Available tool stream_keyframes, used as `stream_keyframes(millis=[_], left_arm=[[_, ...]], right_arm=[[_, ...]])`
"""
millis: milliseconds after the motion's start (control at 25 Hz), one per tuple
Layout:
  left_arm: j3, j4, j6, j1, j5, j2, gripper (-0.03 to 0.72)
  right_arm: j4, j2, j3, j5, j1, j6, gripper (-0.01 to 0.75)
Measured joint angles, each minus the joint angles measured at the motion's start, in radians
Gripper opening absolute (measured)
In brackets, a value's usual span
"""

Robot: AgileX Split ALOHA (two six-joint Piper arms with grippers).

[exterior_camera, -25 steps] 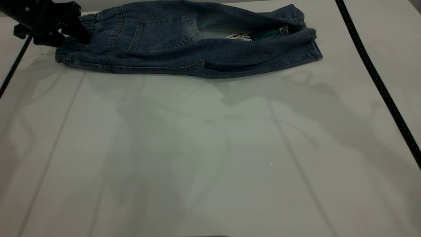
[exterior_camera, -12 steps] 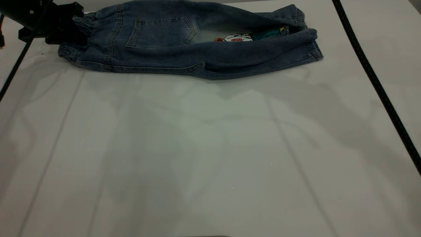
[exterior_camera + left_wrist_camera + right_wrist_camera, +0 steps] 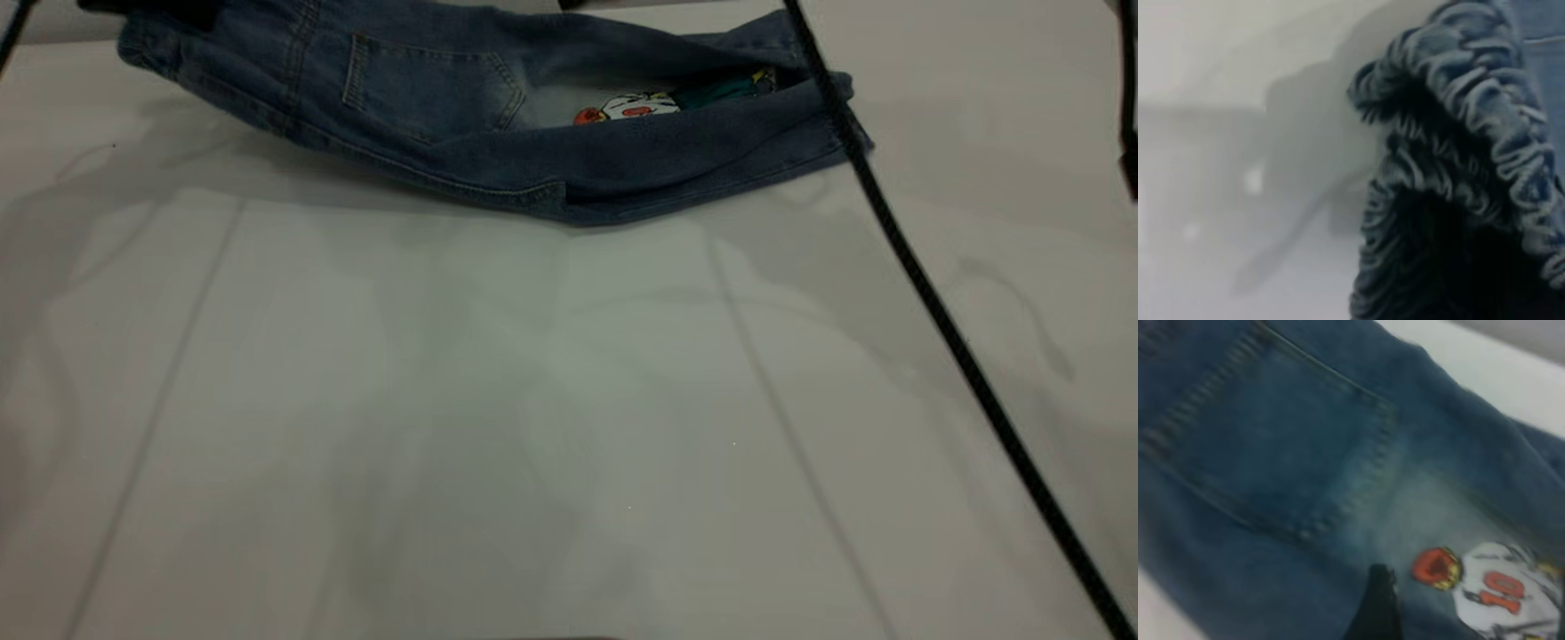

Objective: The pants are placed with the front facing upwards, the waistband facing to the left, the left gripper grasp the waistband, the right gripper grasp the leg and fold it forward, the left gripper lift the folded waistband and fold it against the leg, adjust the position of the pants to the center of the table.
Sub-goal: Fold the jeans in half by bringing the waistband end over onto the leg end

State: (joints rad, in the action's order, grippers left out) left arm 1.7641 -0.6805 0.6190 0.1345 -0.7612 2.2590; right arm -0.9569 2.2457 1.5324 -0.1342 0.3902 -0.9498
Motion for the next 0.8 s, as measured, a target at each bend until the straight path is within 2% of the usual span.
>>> stream_keyframes(millis=[400,640,800], left_arm=[[0.0,0.035,0.0,-0.029,-0.083,-0.16,0.049],[0.021,0.04,0.002,-0.081,-0.095,-0.192,0.049],[0.061,0.045,0.002,-0.141,-0.098,-0.192,0.049]], right_arm=[[-0.051,0.136,0.0,0.003,0.0,-0.007,0.58],[-0.081,0.176,0.006,-0.074,0.002,-0.012,0.58],[-0.084,0.177,0.013,-0.131,0.027,-0.014,0.58]])
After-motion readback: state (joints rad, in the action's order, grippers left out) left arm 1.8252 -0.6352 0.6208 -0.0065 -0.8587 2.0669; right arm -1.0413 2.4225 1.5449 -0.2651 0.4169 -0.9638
